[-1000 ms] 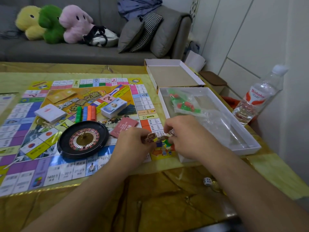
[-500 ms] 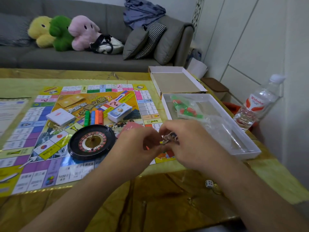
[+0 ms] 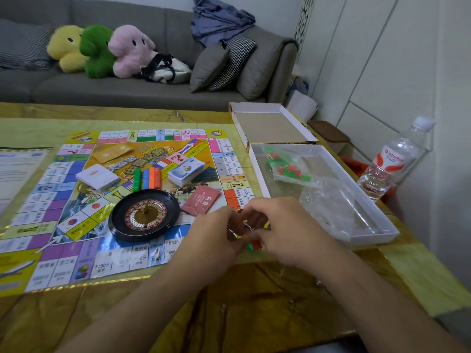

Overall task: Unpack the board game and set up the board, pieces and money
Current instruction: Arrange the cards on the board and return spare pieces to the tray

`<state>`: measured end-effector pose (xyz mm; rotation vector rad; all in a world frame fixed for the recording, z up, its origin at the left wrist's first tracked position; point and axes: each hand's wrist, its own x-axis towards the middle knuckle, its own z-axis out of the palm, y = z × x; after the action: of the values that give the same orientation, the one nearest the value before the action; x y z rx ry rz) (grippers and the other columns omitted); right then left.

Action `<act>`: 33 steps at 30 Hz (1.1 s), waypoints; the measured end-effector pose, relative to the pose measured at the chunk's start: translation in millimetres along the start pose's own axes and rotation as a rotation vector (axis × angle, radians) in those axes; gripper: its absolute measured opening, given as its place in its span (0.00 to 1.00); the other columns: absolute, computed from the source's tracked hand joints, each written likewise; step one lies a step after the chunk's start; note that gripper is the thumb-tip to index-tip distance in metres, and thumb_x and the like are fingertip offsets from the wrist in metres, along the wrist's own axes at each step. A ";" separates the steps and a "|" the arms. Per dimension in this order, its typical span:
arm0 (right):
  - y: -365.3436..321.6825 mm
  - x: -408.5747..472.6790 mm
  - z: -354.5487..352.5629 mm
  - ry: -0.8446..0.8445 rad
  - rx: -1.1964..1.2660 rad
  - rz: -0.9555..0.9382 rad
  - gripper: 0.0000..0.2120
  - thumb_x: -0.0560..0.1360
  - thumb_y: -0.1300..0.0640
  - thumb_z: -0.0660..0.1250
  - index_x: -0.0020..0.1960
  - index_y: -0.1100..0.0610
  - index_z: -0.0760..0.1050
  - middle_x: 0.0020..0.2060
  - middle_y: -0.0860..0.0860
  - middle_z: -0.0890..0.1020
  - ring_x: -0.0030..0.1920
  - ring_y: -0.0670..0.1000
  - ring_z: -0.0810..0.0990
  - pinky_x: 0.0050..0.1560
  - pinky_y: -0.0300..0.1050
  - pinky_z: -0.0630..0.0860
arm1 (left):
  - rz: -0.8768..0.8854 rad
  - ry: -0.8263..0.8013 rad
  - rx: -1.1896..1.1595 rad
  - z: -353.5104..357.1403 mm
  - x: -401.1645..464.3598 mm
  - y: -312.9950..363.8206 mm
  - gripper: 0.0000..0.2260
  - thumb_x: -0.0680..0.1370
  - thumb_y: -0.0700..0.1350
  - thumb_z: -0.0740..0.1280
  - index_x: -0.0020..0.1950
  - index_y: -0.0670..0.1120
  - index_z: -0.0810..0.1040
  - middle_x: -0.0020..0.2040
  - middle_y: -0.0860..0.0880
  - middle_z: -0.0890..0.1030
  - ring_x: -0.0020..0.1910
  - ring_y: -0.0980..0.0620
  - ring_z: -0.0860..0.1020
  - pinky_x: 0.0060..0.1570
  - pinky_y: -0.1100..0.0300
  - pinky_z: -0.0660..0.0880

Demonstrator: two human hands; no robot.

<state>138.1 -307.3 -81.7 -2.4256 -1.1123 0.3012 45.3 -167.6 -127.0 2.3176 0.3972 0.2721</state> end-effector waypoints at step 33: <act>13.5 0.2 -14.7 0.060 -0.294 0.053 0.15 0.75 0.66 0.73 0.52 0.46 0.81 0.51 0.45 0.81 0.50 0.48 0.80 0.51 0.50 0.83 | 0.019 0.054 0.079 -2.5 4.7 -2.1 0.02 0.79 0.50 0.73 0.50 0.55 0.81 0.42 0.59 0.82 0.42 0.61 0.79 0.45 0.56 0.82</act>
<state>152.7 -319.5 -75.5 -2.7036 -1.1345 0.0843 48.4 -162.9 -126.4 2.3965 0.4197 0.3341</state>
